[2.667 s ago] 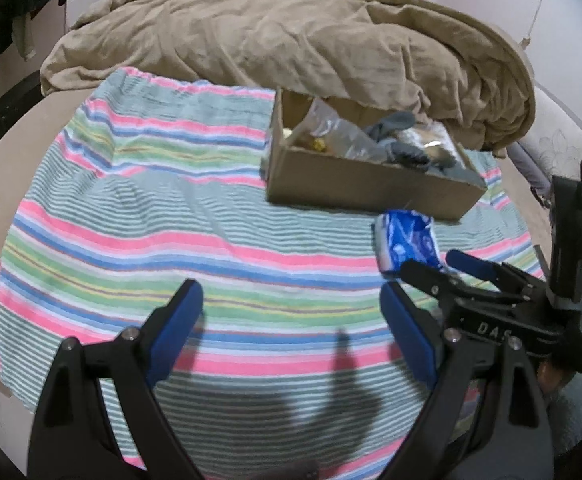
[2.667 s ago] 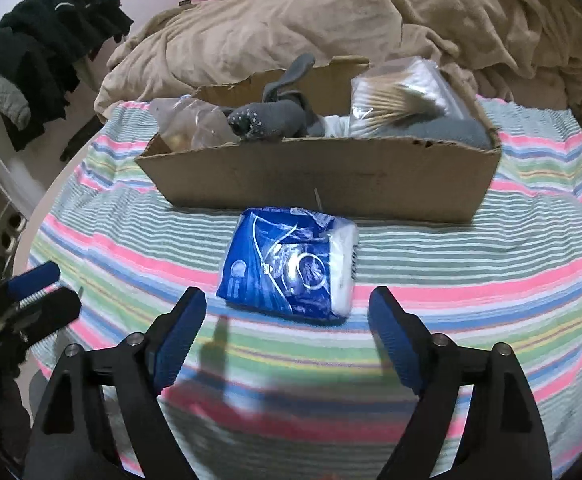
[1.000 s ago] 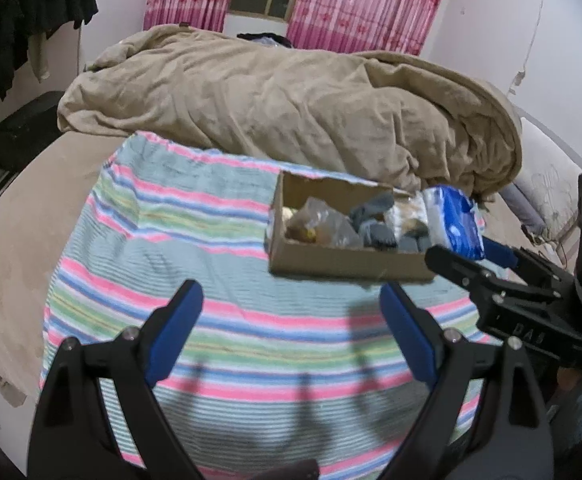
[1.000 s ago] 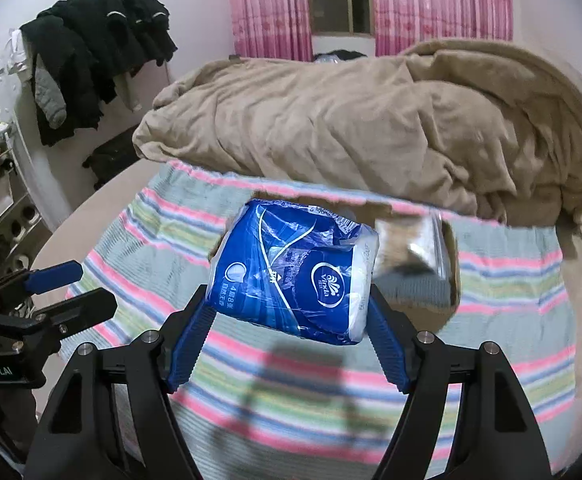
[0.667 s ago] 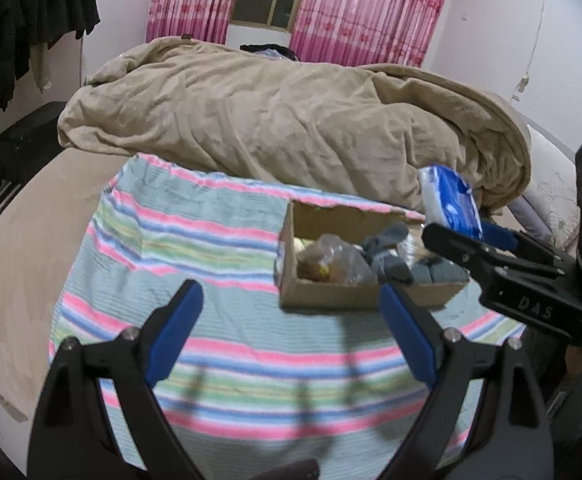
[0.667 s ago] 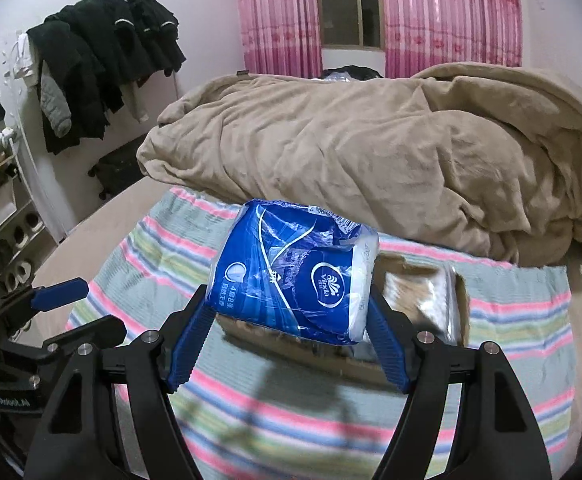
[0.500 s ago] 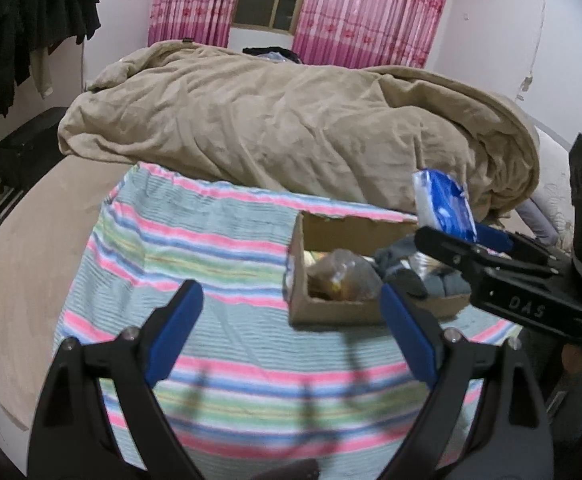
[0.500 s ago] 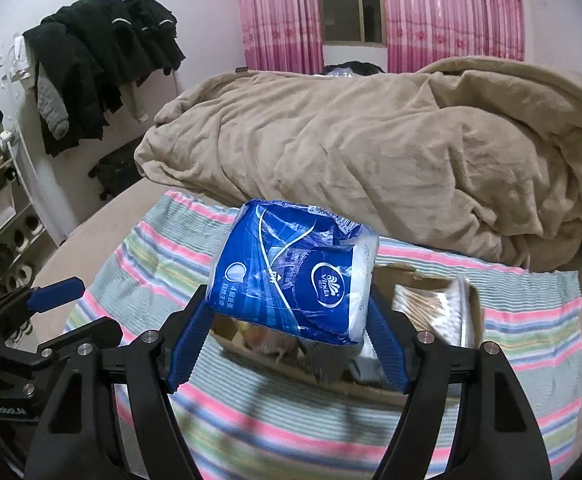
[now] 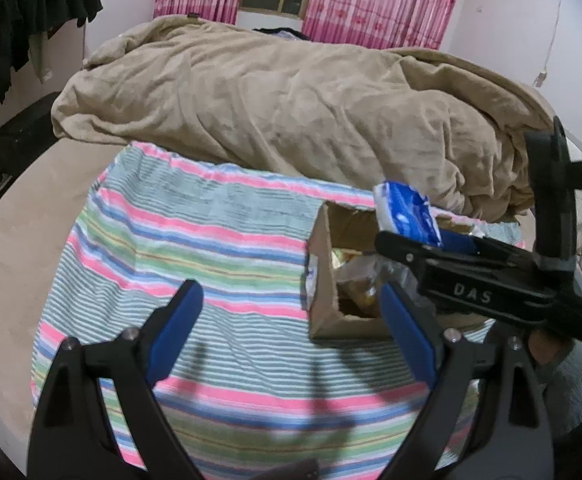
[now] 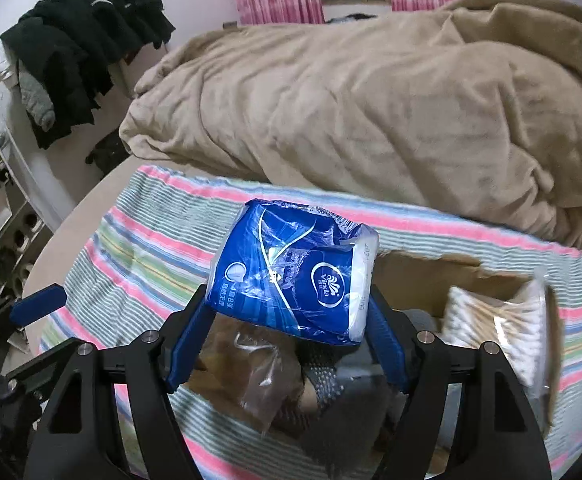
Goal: Organize objects
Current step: 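Carry the blue tissue roll pack over the box with the right gripper, then open the right gripper to drop the tissue roll pack into the box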
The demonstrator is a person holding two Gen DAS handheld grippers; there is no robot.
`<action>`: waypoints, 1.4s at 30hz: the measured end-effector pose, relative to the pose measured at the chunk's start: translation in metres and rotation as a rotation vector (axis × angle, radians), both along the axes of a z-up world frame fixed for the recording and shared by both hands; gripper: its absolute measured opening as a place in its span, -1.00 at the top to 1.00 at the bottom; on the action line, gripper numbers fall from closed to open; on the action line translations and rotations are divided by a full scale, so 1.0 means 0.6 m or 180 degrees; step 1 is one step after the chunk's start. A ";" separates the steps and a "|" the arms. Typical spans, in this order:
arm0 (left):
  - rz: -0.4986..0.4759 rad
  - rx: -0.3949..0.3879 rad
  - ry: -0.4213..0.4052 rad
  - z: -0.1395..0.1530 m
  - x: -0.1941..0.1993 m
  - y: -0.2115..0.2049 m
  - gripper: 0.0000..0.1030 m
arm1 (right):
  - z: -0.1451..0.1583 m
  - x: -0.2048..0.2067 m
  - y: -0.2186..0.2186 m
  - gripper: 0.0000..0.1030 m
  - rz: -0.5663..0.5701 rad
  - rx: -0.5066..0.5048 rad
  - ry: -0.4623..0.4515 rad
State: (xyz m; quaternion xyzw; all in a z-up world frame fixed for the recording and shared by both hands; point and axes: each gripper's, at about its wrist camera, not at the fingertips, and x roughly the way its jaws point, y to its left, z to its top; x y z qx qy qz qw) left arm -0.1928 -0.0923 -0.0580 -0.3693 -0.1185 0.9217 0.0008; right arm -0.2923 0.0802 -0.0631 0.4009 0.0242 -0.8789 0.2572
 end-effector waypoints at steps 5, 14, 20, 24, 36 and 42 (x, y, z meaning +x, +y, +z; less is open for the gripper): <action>0.0037 0.0020 -0.0081 -0.024 -0.011 -0.011 -0.77 | -0.020 -0.011 -0.012 -0.49 0.0057 0.0000 -0.0113; 0.0066 0.0014 -0.0155 -0.044 -0.018 -0.024 -0.77 | -0.039 -0.014 -0.037 -0.58 0.0184 0.0074 -0.0232; 0.0067 0.0012 -0.0147 -0.040 -0.014 -0.024 -0.77 | -0.032 -0.008 -0.036 -0.63 0.0176 0.0085 -0.0192; 0.0066 0.0005 -0.0112 -0.027 0.000 -0.020 -0.77 | -0.015 0.006 -0.023 -0.63 0.0115 0.0053 -0.0125; 0.0029 0.0005 0.0012 0.025 0.064 0.010 -0.77 | 0.042 0.079 0.026 -0.63 -0.0047 0.0046 0.0084; -0.0002 -0.0019 0.0049 0.049 0.098 0.032 -0.77 | 0.068 0.122 0.053 -0.63 -0.0101 0.0057 0.0189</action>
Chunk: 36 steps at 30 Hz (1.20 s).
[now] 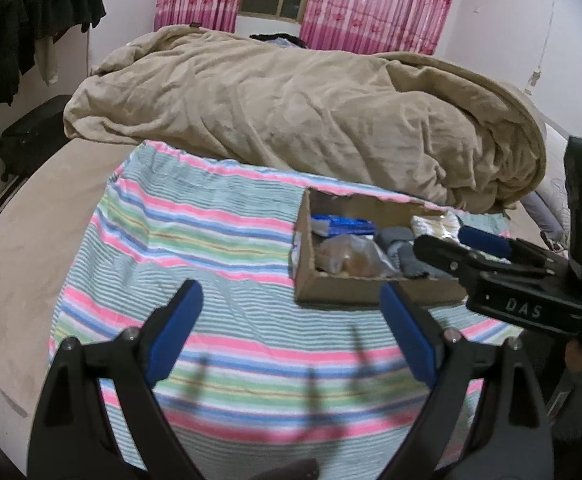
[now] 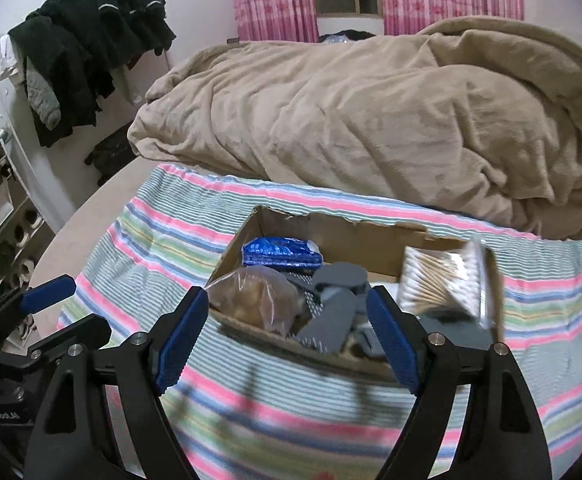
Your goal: Organize objects
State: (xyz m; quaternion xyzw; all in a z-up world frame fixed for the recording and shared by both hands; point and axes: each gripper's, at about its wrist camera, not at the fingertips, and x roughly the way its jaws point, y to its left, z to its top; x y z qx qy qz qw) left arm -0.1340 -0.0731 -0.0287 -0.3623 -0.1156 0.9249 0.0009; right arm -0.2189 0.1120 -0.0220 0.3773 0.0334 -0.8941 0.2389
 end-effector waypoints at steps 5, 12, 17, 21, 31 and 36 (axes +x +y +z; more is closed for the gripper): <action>-0.0025 -0.0015 0.0027 0.017 0.029 0.019 -0.77 | 0.017 0.038 0.022 -0.63 -0.0033 -0.0017 0.0050; -0.0115 -0.0030 -0.0002 0.020 0.073 0.054 -0.77 | 0.026 0.095 0.057 -0.63 -0.0092 -0.0046 0.0047; -0.0158 -0.0074 -0.0060 0.012 0.094 0.084 -0.77 | 0.028 0.133 0.088 -0.63 -0.0162 -0.0069 0.0056; -0.0136 -0.0086 -0.0093 0.010 0.117 0.105 -0.77 | 0.029 0.164 0.114 -0.63 -0.0227 -0.0080 0.0071; -0.0230 -0.0115 -0.0078 0.022 0.175 0.144 -0.77 | 0.039 0.231 0.167 -0.63 -0.0382 -0.0154 0.0117; -0.0296 -0.0176 -0.0059 0.032 0.191 0.157 -0.77 | 0.040 0.248 0.184 -0.63 -0.0449 -0.0190 0.0125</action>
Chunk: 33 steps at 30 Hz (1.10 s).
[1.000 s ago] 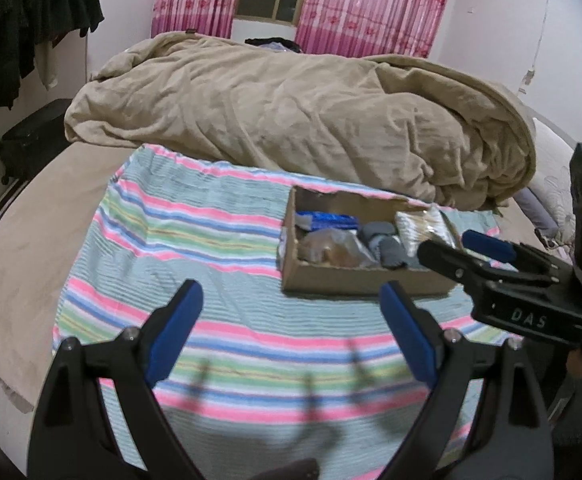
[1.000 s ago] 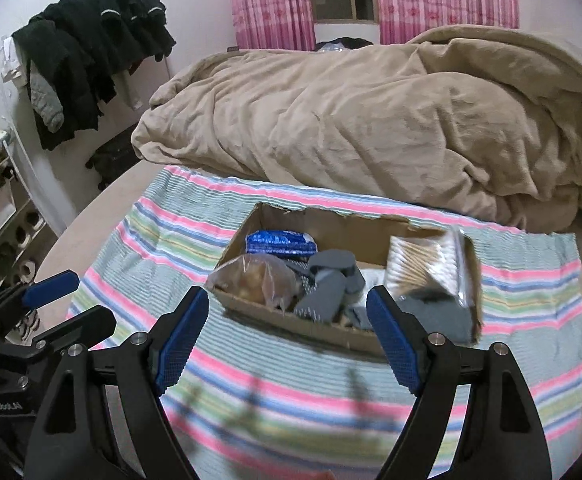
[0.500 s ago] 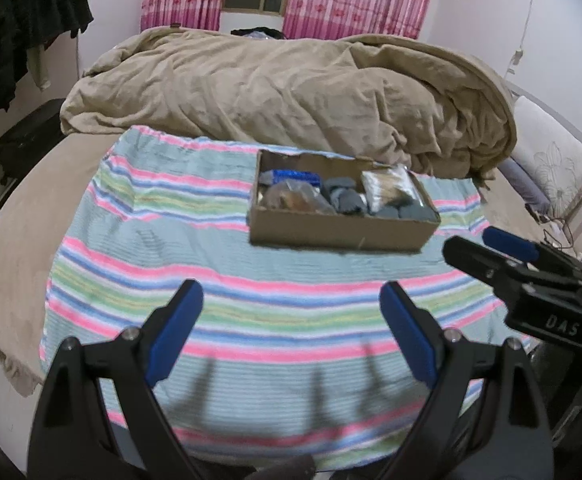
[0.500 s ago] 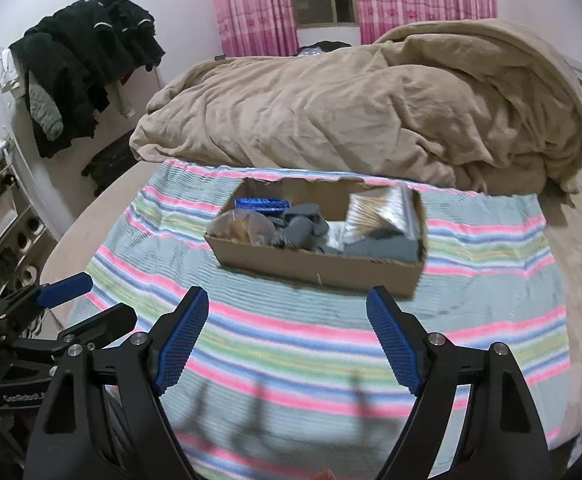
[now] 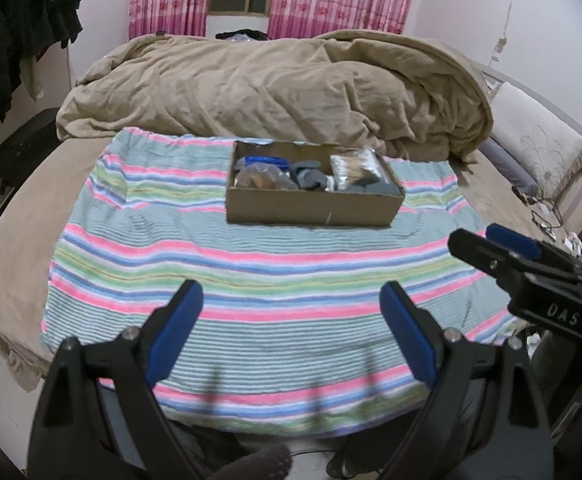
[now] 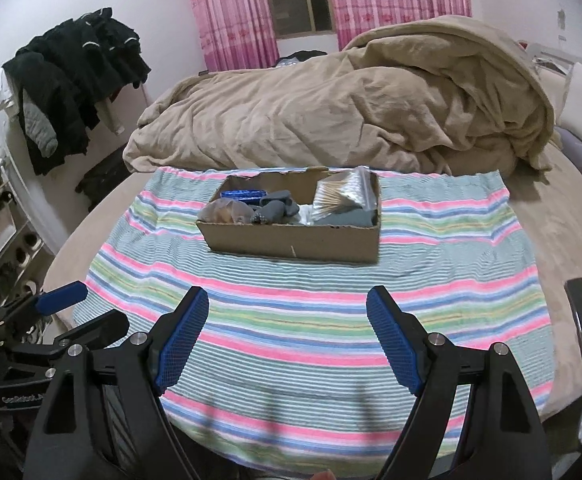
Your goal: Organize objects
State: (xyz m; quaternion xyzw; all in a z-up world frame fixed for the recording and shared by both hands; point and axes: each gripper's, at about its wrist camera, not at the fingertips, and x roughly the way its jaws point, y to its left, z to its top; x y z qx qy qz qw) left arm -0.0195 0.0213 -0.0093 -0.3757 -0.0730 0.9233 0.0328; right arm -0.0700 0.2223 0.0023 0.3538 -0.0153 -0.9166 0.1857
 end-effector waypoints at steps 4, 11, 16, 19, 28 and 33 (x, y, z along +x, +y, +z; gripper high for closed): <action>-0.0007 -0.0011 0.0026 0.008 0.011 0.002 -0.77 | 0.001 0.006 0.004 -0.63 -0.0019 0.0005 0.0011; -0.0007 0.0007 0.0035 0.016 0.021 -0.009 -0.77 | 0.005 0.015 0.003 -0.63 -0.0001 0.0003 0.0037; -0.0039 0.0000 0.0045 0.018 0.024 -0.012 -0.77 | 0.008 0.018 -0.003 -0.63 -0.0003 0.0009 0.0027; -0.0058 -0.0006 0.0061 0.019 0.027 -0.014 -0.77 | 0.010 0.020 -0.003 -0.63 -0.0029 0.0008 0.0042; -0.0044 0.0011 0.0072 0.019 0.029 -0.019 -0.77 | 0.010 0.024 -0.007 -0.63 -0.0057 0.0035 0.0052; -0.0053 0.0014 0.0073 0.019 0.027 -0.019 -0.77 | 0.010 0.024 -0.008 -0.63 -0.0055 0.0037 0.0051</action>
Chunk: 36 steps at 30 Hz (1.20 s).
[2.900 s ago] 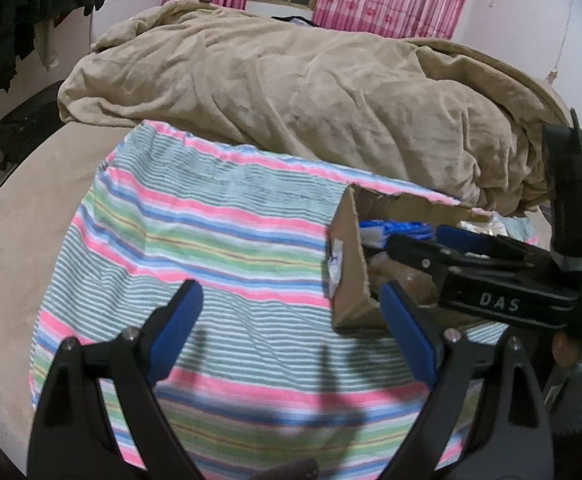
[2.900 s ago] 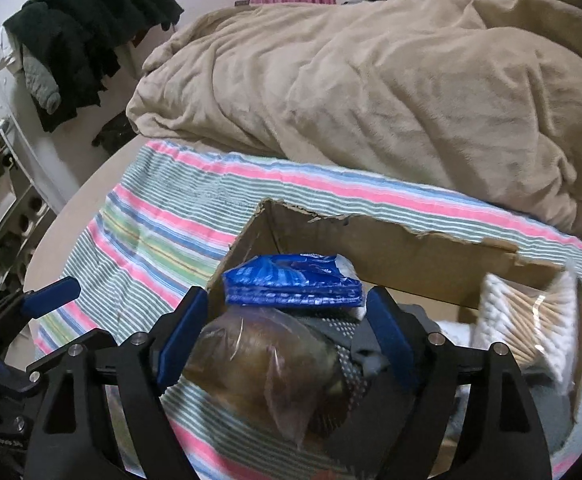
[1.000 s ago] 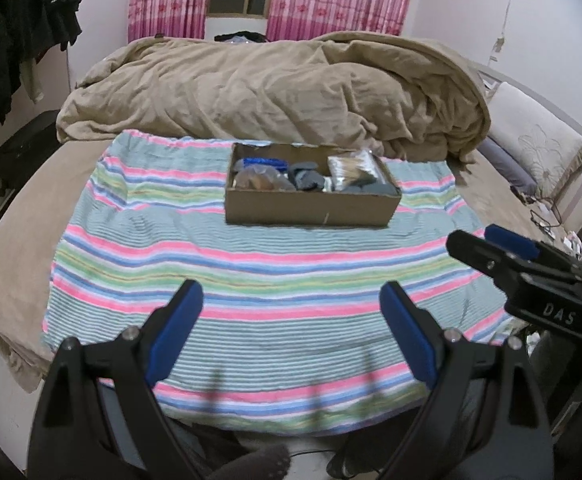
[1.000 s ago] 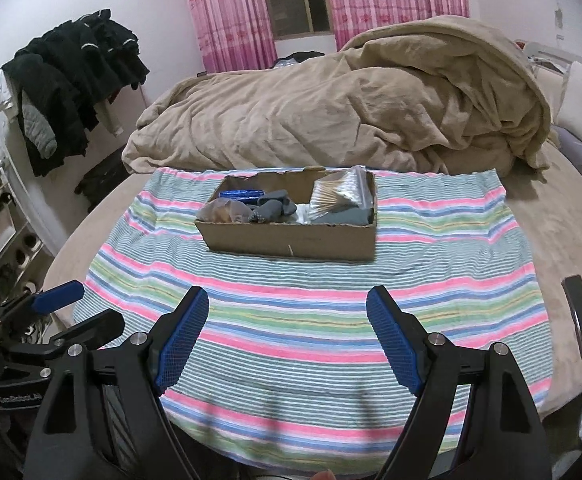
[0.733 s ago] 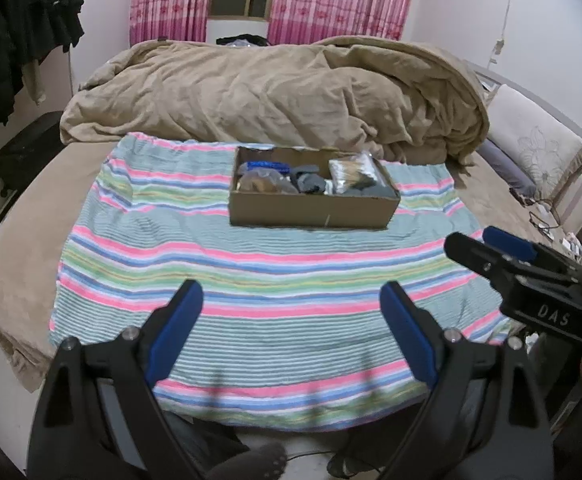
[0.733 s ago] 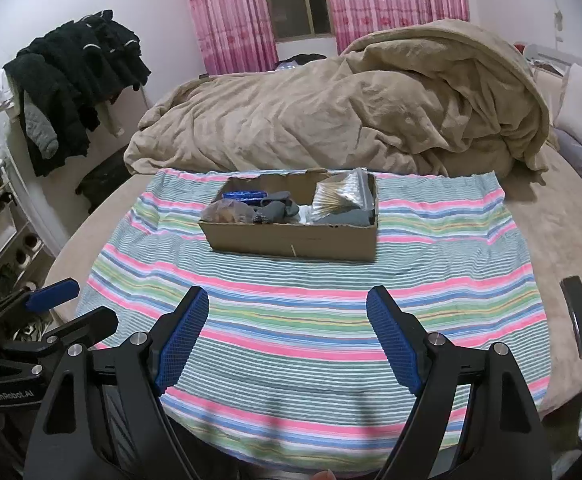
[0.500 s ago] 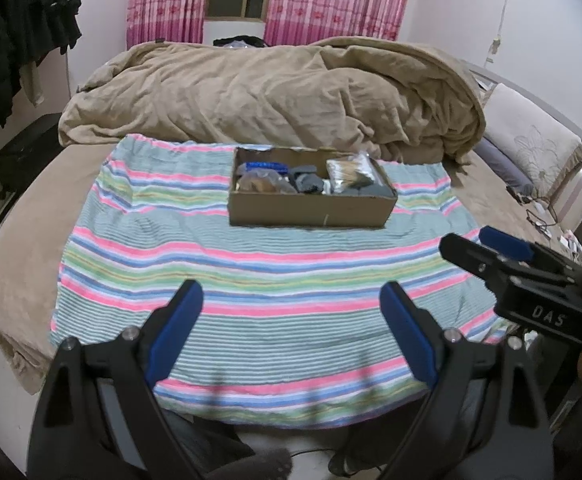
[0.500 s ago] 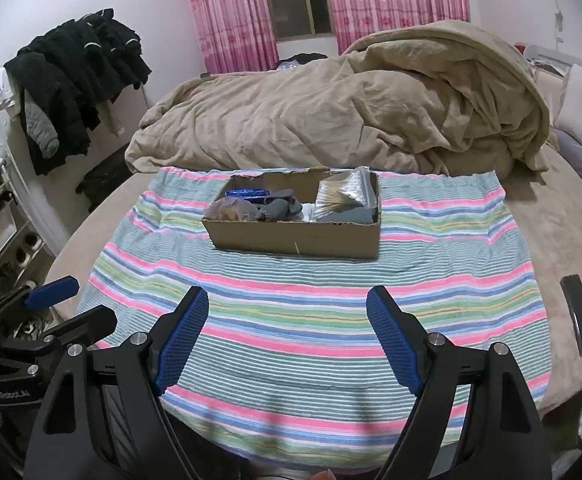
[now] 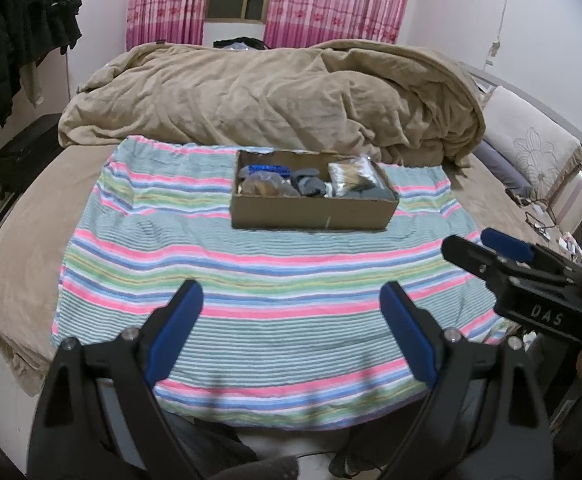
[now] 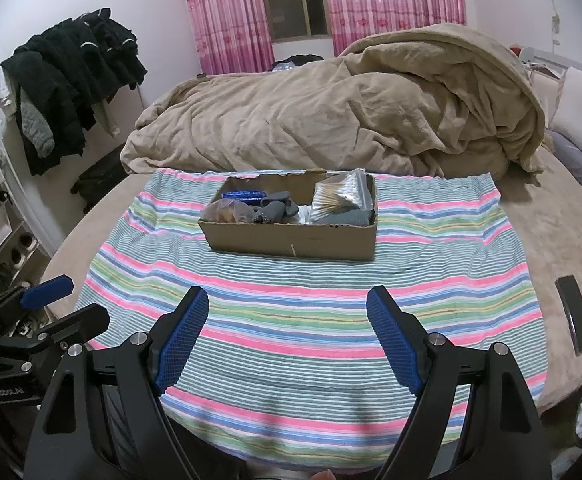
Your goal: Organize objects
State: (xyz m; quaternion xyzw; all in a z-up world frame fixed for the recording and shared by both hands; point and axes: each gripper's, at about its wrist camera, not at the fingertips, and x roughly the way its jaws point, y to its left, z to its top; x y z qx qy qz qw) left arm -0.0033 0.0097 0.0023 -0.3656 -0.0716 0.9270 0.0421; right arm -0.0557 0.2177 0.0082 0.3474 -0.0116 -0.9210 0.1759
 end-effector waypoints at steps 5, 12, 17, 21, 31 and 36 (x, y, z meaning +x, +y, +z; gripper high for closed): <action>-0.0006 0.0004 0.0004 0.000 0.000 0.000 -0.77 | 0.000 -0.001 -0.001 -0.63 0.0002 0.0004 -0.0012; -0.0010 0.0012 0.0002 0.001 -0.002 -0.003 -0.77 | -0.002 -0.003 -0.003 -0.63 0.0003 0.0011 -0.0017; -0.0015 0.0014 0.0005 0.000 -0.002 -0.003 -0.77 | -0.002 -0.005 -0.003 -0.63 -0.0003 0.0014 -0.0027; -0.0013 0.0015 0.0002 0.000 -0.003 -0.003 -0.77 | -0.003 -0.007 -0.002 -0.63 -0.0009 0.0019 -0.0034; -0.0011 0.0014 -0.0008 0.000 -0.008 -0.005 -0.77 | -0.007 -0.011 -0.003 -0.63 -0.0003 0.0027 -0.0052; -0.0010 0.0026 -0.0045 -0.008 -0.024 -0.011 -0.77 | -0.015 -0.022 -0.006 -0.63 0.0006 0.0035 -0.0087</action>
